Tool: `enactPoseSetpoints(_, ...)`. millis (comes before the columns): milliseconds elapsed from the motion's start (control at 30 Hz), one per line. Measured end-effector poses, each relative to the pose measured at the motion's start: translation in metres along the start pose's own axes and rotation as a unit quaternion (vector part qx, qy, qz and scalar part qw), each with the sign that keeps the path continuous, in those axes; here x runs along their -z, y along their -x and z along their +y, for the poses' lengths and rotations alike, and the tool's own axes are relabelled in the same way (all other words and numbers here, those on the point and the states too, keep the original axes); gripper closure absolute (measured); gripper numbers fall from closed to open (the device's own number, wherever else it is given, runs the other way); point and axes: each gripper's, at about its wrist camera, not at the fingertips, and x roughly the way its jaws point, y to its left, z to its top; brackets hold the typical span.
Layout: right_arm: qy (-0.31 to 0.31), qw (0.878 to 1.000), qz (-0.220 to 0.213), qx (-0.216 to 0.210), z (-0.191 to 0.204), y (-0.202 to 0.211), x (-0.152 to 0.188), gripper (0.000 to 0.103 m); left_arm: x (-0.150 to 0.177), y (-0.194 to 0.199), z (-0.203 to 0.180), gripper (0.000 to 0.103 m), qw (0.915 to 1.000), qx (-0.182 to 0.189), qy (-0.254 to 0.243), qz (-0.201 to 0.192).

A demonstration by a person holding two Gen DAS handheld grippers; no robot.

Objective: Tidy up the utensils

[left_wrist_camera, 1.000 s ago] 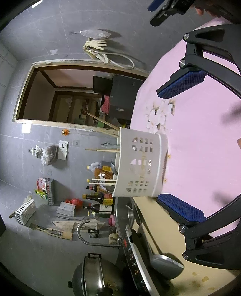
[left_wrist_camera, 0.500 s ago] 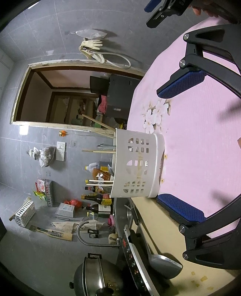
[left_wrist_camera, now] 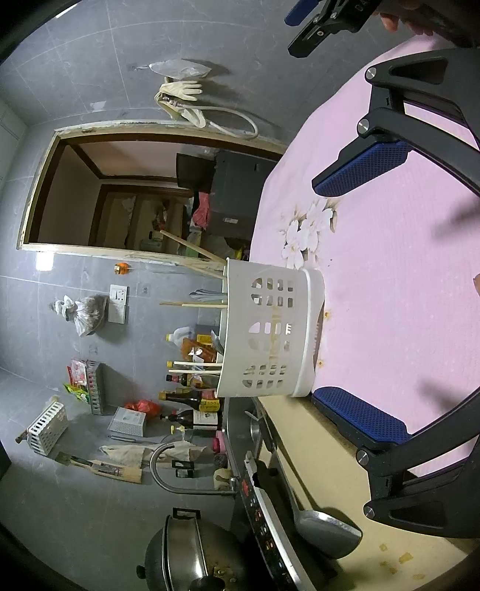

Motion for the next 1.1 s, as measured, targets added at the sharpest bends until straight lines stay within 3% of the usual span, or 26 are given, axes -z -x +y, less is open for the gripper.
enactPoseSetpoints(1100,-0.003,1.000,-0.001,0.002,-0.0031,0.0007,0.0010,0.000,0.0019,-0.0020,0.0034,0.002,1.0000,0.006,-0.003,0.004)
